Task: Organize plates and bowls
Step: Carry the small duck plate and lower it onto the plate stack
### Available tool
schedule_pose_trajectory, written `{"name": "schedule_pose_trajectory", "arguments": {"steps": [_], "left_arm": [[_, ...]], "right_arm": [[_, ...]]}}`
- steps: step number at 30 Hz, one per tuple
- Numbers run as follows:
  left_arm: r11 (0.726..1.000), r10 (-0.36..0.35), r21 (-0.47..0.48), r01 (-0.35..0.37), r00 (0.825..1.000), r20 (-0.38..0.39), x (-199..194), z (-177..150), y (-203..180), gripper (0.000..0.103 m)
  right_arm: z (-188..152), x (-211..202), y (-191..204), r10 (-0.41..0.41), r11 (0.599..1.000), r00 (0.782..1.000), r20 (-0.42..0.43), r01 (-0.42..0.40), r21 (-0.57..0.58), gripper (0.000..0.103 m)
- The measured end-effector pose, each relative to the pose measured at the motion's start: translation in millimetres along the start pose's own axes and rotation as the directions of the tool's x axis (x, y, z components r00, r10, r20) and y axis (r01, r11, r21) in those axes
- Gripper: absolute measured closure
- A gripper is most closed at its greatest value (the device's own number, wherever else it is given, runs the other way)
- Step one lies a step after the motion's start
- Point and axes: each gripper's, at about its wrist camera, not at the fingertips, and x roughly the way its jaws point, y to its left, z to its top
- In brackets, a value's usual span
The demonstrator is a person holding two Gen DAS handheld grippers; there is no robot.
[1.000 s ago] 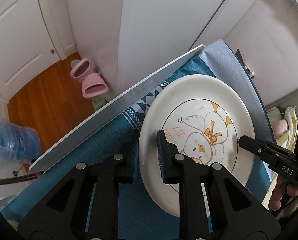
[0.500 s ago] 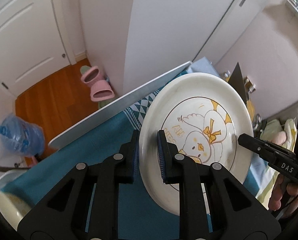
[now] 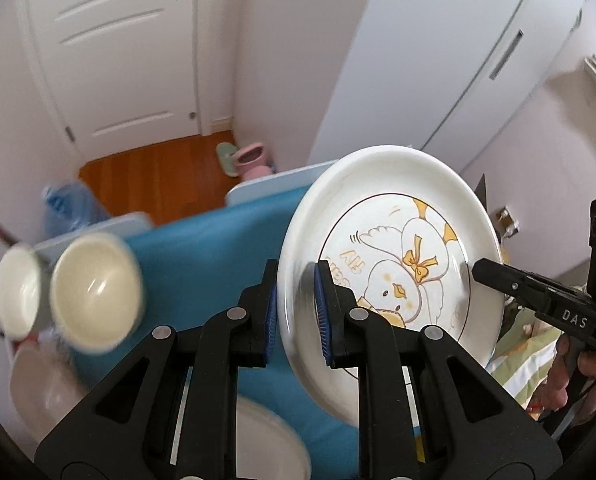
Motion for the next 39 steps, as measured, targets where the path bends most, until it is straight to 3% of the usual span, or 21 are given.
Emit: {"name": "schedule_pose_trajectory", "arguments": {"steps": [12, 16, 21, 29, 39], "left_arm": [[0.980, 0.109, -0.165, -0.114, 0.993, -0.036, -59.6, -109.9, 69.8, 0.088], [0.959, 0.136, -0.240, -0.147, 0.989, -0.062, -56.7, -144.1, 89.6, 0.088], [0.927, 0.131, -0.338, -0.161, 0.985, -0.111, -40.0, -183.6, 112.3, 0.088], [0.909, 0.131, -0.378, -0.179, 0.980, -0.148, -7.1, -186.3, 124.1, 0.087], [0.915, 0.199, -0.314, -0.253, 0.960, -0.196, 12.3, -194.5, 111.5, 0.087]], "right_arm": [[-78.9, 26.0, 77.6, 0.068, 0.992, 0.987, -0.143, -0.082, -0.097, 0.091], [-99.2, 44.2, 94.9, 0.067, 0.979, 0.979, -0.194, -0.102, -0.179, 0.091], [-118.5, 72.1, 97.2, 0.051, 0.973, 0.962, -0.268, -0.108, -0.202, 0.091], [-119.8, 94.6, 104.5, 0.006, 0.958, 0.954, -0.299, -0.092, -0.273, 0.091], [-118.1, 103.1, 110.1, -0.052, 0.937, 0.951, -0.305, -0.060, -0.345, 0.091]]}}
